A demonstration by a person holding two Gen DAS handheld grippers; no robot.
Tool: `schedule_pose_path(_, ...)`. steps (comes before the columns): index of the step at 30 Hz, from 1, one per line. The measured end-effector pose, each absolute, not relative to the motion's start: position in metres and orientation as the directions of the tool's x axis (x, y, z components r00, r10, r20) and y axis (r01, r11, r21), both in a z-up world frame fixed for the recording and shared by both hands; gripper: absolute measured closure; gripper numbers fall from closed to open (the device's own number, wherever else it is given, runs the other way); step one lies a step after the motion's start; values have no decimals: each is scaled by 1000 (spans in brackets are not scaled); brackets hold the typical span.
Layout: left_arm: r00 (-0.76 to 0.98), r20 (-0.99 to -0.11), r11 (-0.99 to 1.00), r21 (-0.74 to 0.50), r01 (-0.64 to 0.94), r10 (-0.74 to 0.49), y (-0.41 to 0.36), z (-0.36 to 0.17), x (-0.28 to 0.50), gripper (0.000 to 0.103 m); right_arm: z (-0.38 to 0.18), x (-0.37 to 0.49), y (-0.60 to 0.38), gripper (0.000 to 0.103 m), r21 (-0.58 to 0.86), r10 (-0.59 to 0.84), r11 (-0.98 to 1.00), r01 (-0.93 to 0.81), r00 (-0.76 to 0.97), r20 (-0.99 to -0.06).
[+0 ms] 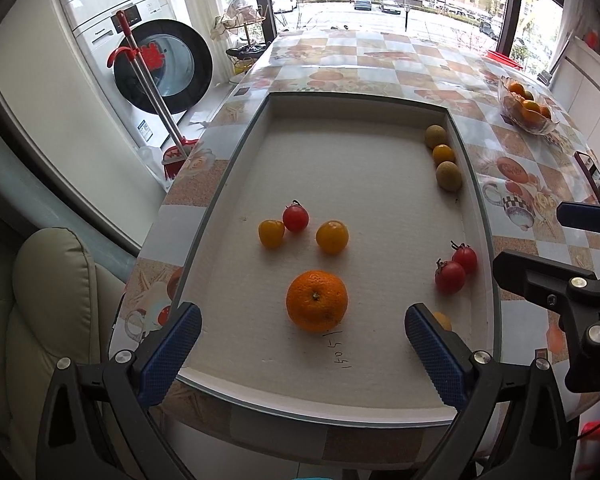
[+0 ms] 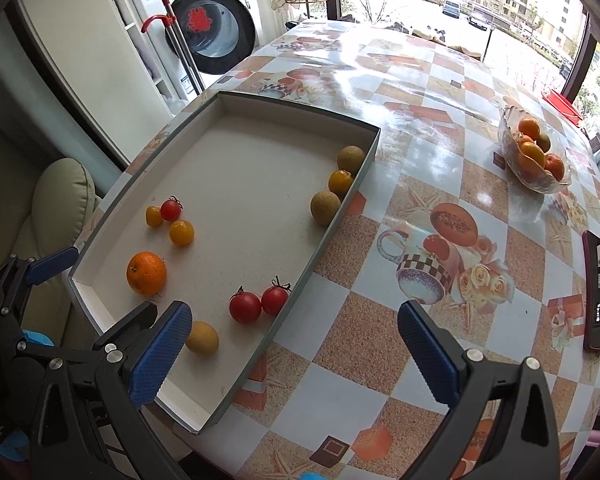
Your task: Organize fruits
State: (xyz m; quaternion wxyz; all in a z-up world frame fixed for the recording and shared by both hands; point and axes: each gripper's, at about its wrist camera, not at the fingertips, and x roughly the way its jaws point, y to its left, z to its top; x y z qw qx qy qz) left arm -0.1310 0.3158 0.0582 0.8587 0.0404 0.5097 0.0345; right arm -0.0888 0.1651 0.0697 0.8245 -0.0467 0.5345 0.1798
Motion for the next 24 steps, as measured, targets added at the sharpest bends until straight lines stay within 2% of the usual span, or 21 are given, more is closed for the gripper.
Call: schedule_pose_path(24,486,-864,989,149,1,130,310,53,-134,1,65,-92,173,0,111,259,916,-387,356,-898)
